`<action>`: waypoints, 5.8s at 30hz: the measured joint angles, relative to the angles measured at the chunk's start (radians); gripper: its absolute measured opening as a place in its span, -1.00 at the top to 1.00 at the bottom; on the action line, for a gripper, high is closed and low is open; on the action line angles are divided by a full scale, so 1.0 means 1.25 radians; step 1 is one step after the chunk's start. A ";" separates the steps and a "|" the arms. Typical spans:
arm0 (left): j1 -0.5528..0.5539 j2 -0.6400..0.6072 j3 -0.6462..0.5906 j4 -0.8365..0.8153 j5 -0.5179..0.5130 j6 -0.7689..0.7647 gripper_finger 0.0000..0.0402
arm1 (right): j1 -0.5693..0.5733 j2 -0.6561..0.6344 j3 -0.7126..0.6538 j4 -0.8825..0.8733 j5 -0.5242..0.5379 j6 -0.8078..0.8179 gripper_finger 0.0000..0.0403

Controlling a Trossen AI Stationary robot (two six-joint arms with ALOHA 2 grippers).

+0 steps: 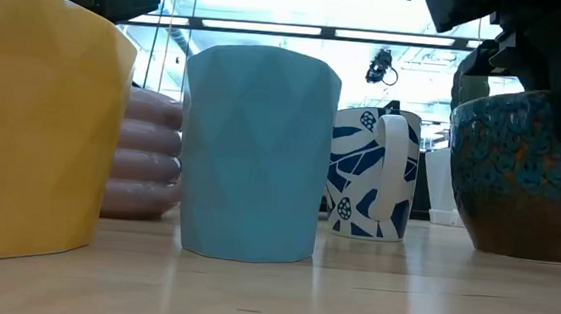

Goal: Place coffee mugs
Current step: Put the blue patterned mug on the shelf

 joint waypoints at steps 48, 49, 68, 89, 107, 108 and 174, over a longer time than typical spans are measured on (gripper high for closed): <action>-0.117 0.026 0.081 -0.359 0.070 -0.371 0.30 | -0.392 -0.006 0.408 -0.190 0.179 -0.741 0.76; -0.117 0.030 0.081 -0.359 0.052 -0.367 0.30 | -0.417 -0.002 0.408 -0.182 0.168 -0.757 0.76; -0.062 0.063 0.080 -0.291 -0.077 -0.201 0.30 | -0.689 0.172 0.571 -0.221 0.088 -0.963 0.77; -0.014 0.063 0.080 -0.315 -0.075 -0.249 0.30 | -0.800 0.263 0.631 -0.275 0.060 -0.990 0.76; -0.014 0.063 0.080 -0.315 -0.075 -0.246 0.30 | -0.806 0.263 0.630 -0.292 -0.038 -0.975 0.76; -0.014 0.063 0.080 -0.315 -0.075 -0.246 0.30 | -0.806 0.263 0.629 -0.292 -0.038 -0.974 0.76; -0.015 0.063 0.081 -0.324 -0.075 -0.252 0.30 | -0.708 0.260 0.709 -0.311 0.100 -0.884 0.15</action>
